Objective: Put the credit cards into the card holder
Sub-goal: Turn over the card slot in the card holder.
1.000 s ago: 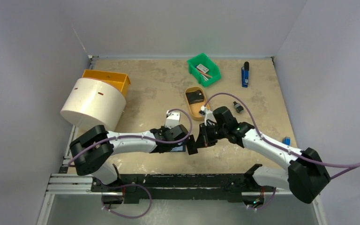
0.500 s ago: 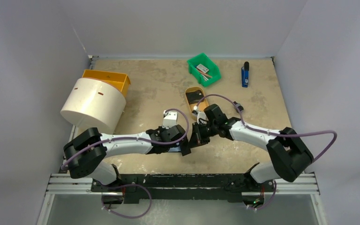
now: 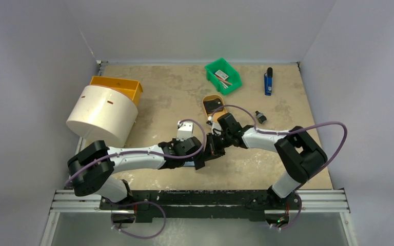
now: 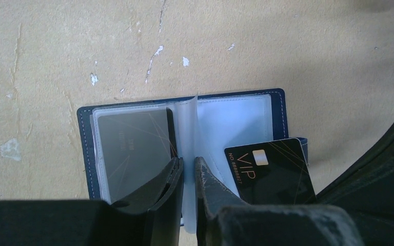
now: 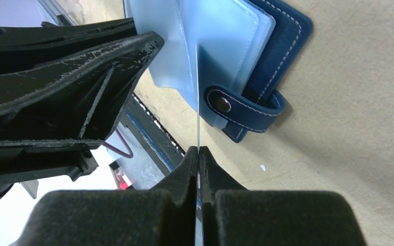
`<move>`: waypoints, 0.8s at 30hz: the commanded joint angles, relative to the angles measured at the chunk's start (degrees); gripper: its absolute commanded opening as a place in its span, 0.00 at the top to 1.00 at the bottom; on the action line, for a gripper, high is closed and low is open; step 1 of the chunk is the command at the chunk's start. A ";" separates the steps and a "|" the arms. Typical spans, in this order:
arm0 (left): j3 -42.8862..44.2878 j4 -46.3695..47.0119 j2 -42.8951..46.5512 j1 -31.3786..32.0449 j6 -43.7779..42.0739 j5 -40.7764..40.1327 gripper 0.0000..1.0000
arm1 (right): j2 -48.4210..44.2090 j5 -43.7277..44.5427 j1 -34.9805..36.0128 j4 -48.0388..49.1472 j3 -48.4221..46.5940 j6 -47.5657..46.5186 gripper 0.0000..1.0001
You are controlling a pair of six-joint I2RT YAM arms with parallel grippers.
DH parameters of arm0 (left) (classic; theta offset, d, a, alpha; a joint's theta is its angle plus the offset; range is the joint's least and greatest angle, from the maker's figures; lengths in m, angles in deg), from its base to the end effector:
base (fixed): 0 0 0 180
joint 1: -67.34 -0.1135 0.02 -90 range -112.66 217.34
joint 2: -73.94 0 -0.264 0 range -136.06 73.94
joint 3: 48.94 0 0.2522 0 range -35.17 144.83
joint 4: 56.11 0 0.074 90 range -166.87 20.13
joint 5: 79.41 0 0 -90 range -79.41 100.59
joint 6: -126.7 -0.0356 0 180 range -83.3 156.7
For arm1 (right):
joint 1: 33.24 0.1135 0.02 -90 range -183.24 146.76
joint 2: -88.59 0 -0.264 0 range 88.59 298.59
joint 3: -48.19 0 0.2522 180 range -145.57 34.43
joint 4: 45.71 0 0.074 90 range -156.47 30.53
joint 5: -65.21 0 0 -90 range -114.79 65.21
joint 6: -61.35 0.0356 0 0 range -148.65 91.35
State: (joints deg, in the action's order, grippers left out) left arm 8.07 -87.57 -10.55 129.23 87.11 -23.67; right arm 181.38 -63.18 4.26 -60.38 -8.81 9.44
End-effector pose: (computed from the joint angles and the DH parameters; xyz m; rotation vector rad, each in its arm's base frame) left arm 0.1457 -0.2303 0.1713 0.0348 2.3615 -0.1391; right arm 0.2264 0.2016 0.1511 -0.3222 2.6873 1.3304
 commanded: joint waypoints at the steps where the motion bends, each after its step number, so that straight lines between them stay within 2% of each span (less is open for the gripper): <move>1: -0.05 1.26 2.05 0.03 0.97 -1.60 0.87 | 0.63 -4.01 0.38 2.76 -2.73 0.50 1.00; 11: 0.12 1.01 2.37 0.00 1.08 -1.94 0.88 | 3.11 -5.43 1.35 2.94 -3.77 -0.32 1.00; 18: -0.31 0.01 3.49 -0.01 1.61 -3.14 0.89 | -1.75 1.27 1.26 -1.48 -2.60 0.21 1.00; 24: -0.97 -0.17 4.02 0.04 1.88 -3.64 0.92 | -1.87 2.48 1.26 -1.60 -1.62 -0.01 1.00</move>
State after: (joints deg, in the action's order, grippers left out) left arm 7.65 -88.00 -8.49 129.23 87.96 -24.85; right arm 180.95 -62.66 5.37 -60.71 -10.63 9.50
